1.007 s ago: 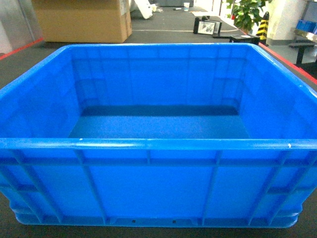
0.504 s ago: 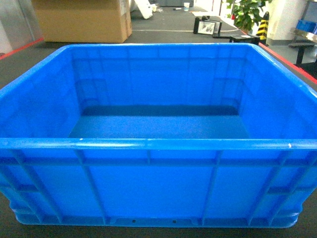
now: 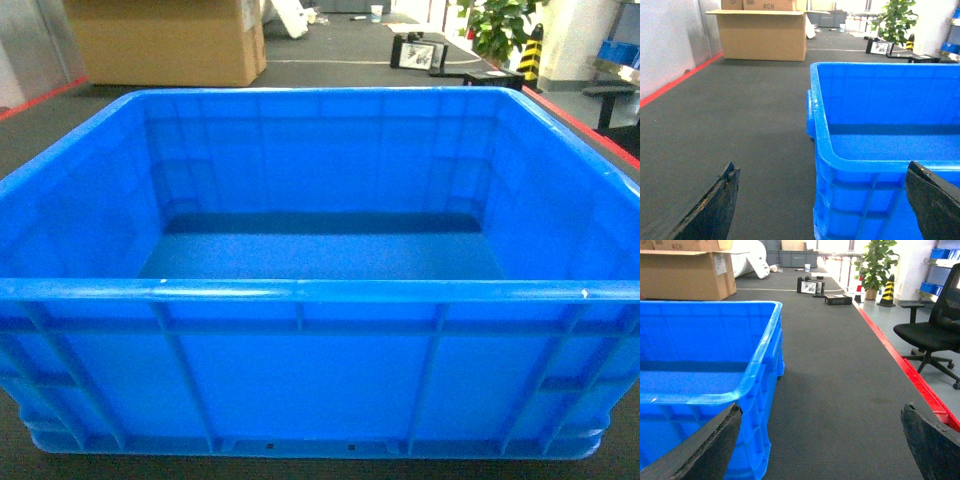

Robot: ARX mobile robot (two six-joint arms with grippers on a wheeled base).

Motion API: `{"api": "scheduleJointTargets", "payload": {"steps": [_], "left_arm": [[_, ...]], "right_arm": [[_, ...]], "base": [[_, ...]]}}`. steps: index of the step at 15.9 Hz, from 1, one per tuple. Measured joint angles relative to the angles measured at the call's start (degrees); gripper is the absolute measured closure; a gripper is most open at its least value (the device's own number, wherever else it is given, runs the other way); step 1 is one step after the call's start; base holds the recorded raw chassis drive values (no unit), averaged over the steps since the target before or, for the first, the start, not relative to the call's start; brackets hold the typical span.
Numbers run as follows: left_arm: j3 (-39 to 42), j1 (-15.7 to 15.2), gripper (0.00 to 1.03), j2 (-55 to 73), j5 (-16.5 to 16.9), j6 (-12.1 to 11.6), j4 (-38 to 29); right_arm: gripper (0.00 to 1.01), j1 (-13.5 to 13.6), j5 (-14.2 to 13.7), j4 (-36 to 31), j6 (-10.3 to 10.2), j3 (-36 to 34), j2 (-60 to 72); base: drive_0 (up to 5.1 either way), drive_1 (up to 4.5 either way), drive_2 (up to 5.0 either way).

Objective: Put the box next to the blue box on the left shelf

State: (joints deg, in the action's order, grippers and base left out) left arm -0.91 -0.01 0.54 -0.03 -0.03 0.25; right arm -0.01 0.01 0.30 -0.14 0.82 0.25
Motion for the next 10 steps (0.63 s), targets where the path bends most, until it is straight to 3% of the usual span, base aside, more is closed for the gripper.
{"api": "scheduleJointTargets", "payload": {"steps": [10], "left_arm": [[0.0,0.0,0.05,0.0,0.0,0.0,0.0]], "right_arm": [[0.03,0.0,0.0,0.0,0.0,0.0,0.0]], "base": [[0.0,0.00,0.0]]}}
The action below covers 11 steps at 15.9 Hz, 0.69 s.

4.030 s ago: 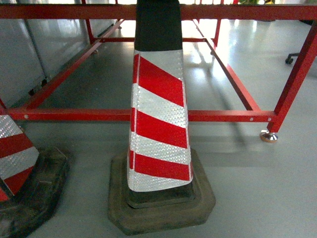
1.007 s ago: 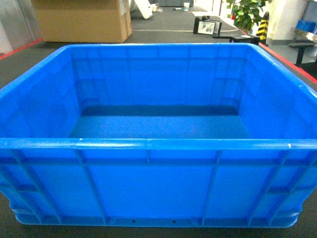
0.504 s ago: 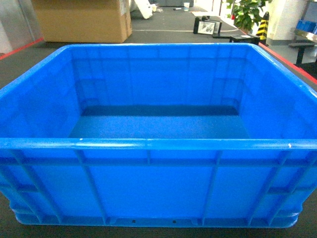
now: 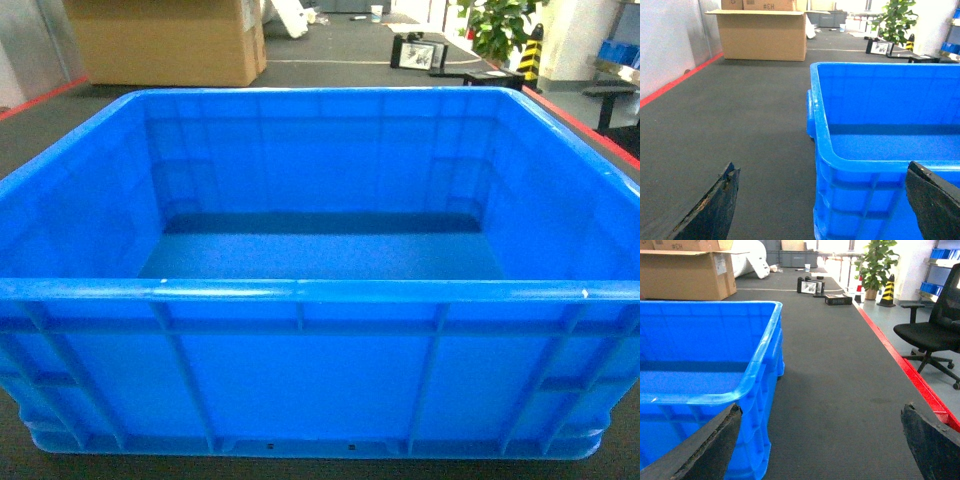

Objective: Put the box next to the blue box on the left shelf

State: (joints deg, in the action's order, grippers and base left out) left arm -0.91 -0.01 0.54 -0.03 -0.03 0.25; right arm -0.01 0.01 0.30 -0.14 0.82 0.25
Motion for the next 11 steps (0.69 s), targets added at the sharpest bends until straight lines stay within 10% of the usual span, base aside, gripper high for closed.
{"api": "scheduleJointTargets", "payload": {"steps": [10,11], "left_arm": [[0.0,0.0,0.05,0.0,0.0,0.0,0.0],[-0.2,1.4,0.05,0.7,-3.9,0.5,1.3]], "right_arm": [[0.03,0.0,0.0,0.0,0.0,0.0,0.0],[0.03,0.0,0.0,0.0,0.0,0.0,0.0]], "base": [[0.0,0.00,0.0],[0.0,0.00,0.0]]}}
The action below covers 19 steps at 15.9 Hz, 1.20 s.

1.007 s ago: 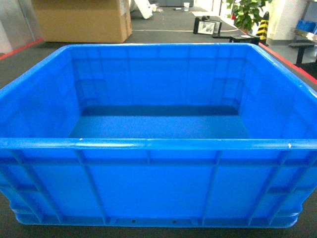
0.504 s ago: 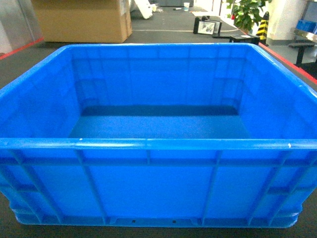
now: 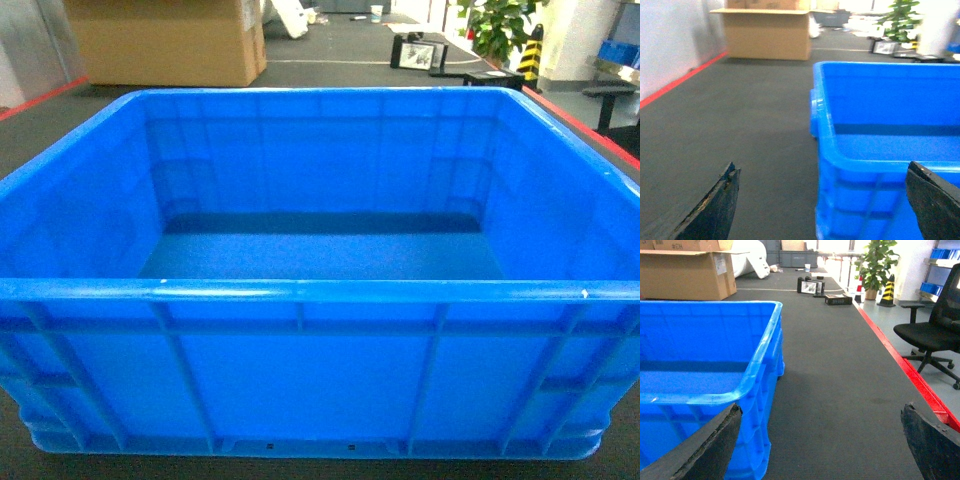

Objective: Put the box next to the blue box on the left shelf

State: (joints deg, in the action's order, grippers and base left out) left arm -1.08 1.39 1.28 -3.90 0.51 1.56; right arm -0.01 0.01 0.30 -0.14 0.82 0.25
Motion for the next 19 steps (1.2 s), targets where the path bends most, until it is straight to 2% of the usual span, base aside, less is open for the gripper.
{"api": "scheduleJointTargets", "payload": {"steps": [1,2,3,4,5,6,7,8,9,10,11,12,14,15,19], "left_arm": [[-0.7,6.8,0.05,4.6,-13.8,2.4,0.4],[-0.8,12.5,0.05,10.0,-26.8,4.1,-1.3],[-1.0,11.6,0.05,14.8,-35.8,5.0,-7.6],[-2.3,10.1,0.05,19.9,-36.2,5.5,-12.5],[-4.6,9.5,0.05,25.7,-34.0,5.4,-16.6],[-10.4,7.5,0.05,34.8,-30.3,5.5,-20.6],[-16.0,6.3,0.05,40.9,-28.1,6.2,-19.1],[-21.5,6.3,0.05,46.8,-25.1,8.2,-16.6],[-28.9,6.6,0.05,54.8,-21.9,10.0,-12.9],[-38.1,6.8,0.05,64.4,-19.9,11.1,-6.8],[-44.8,6.4,0.05,70.8,-16.8,13.3,-0.7],[-49.1,5.9,0.05,74.6,-14.2,15.2,4.0],[-54.1,5.3,0.05,80.1,-13.0,17.3,10.3],[-55.0,4.8,0.05,81.9,-12.9,17.8,12.4],[-56.6,4.8,0.05,86.2,-10.8,19.8,14.6]], "right_arm": [[0.03,1.0,-3.1,1.4,-0.3,0.2,0.4],[0.03,7.5,-15.4,1.6,-0.9,0.9,5.9],[0.03,11.6,-24.0,-3.8,-1.3,1.2,11.7],[0.03,14.0,-26.6,-9.2,-1.5,3.4,17.2],[0.03,15.3,-26.0,-14.1,-1.5,6.6,22.8],[0.03,15.4,-24.1,-18.0,-2.3,13.6,31.6],[0.03,15.5,-22.6,-14.3,-4.1,19.4,37.4],[0.03,16.2,-21.5,-9.0,-6.2,25.2,43.5],[0.03,16.9,-19.0,-1.4,-9.4,33.1,52.0],[0.03,16.3,-15.0,6.9,-13.3,42.4,61.2],[0.03,15.0,-13.0,12.4,-15.3,49.1,67.2],[0.03,14.3,-11.6,14.6,-15.8,52.2,70.1],[0.03,12.6,-9.9,17.4,-16.6,54.9,75.6],[0.03,12.7,-9.1,17.9,-16.9,54.9,77.2],[0.03,14.1,-9.4,16.2,-18.4,53.7,82.8]], "base": [[0.0,0.00,0.0],[0.0,0.00,0.0],[0.0,0.00,0.0],[0.0,0.00,0.0],[0.0,0.00,0.0],[0.0,0.00,0.0],[0.0,0.00,0.0],[0.0,0.00,0.0],[0.0,0.00,0.0],[0.0,0.00,0.0],[0.0,0.00,0.0],[0.0,0.00,0.0],[0.0,0.00,0.0],[0.0,0.00,0.0],[0.0,0.00,0.0]]}}
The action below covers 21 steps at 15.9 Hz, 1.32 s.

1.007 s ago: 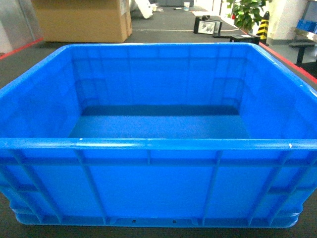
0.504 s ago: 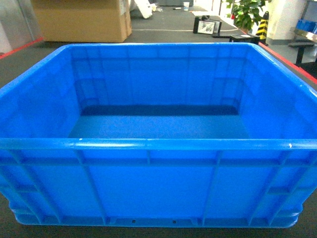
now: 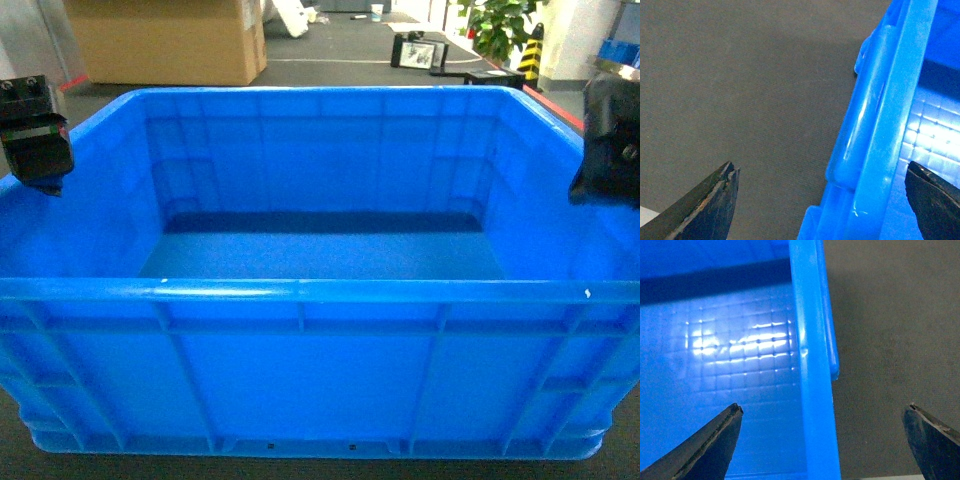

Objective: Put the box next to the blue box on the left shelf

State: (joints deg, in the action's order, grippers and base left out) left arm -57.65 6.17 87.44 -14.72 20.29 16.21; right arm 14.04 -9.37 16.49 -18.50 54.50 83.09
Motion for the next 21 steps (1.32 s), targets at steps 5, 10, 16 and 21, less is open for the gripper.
{"api": "scheduleJointTargets", "payload": {"steps": [5,10,16,21], "left_arm": [[-0.3,3.5,0.06,4.3,-0.6,0.5,1.8],[-0.4,3.8,0.54,4.7,-0.4,-0.3,2.6],[-0.5,3.9,0.89,3.8,0.4,-9.1,1.9],[2.5,7.6,0.92,-3.4,-4.5,-12.9,1.3]], "right_arm": [[0.03,2.0,-2.6,-1.0,0.1,-0.5,5.5],[0.51,2.1,-4.0,-1.6,1.4,-1.1,5.3],[0.89,1.6,-3.2,-2.4,4.0,-1.9,3.7],[0.89,4.5,-6.4,-2.7,4.1,-5.6,-2.3]], "base": [[0.0,0.00,0.0],[0.0,0.00,0.0],[0.0,0.00,0.0],[0.0,0.00,0.0]]}}
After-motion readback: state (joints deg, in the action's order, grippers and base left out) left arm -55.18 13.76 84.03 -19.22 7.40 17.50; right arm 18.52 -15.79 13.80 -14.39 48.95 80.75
